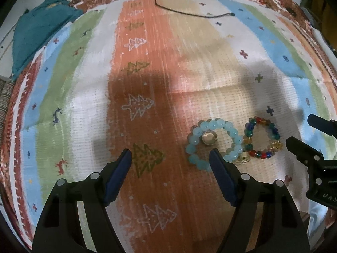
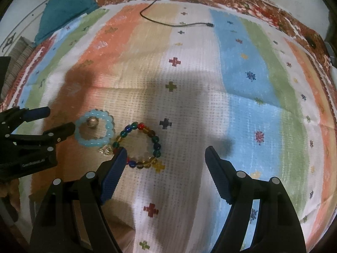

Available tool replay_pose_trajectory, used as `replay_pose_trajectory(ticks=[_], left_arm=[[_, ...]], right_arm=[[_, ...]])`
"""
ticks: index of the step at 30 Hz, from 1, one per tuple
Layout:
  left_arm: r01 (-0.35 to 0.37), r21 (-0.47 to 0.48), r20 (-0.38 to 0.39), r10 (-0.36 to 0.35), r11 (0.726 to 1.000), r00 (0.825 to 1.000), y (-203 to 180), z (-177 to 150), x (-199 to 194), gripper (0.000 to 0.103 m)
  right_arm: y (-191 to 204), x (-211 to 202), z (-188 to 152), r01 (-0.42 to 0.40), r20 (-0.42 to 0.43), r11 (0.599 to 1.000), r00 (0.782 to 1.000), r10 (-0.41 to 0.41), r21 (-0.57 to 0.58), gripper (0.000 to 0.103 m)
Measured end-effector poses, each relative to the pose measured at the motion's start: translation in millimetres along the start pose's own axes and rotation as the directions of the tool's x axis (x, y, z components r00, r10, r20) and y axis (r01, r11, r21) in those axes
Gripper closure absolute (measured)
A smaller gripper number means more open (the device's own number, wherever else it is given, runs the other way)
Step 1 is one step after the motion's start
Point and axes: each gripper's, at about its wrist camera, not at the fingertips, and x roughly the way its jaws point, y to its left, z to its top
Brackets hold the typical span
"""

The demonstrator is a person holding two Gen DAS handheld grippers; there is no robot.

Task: Organize jewelry
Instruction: 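Move both open grippers to the light blue and multicolour bead bracelets, then grasp the light blue bead bracelet with the left gripper while the right grasps the multicolour bead bracelet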

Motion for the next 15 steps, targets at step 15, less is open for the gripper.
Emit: replay_pose_trajectory(ticks=[15], left_arm=[[-0.026, 0.026, -0.040, 0.027, 0.999, 0.999, -7, 3, 27, 0.030]], right_arm=[[2, 32, 7, 0.045, -0.035, 0.998, 0.998, -0.046, -0.033, 0.027]])
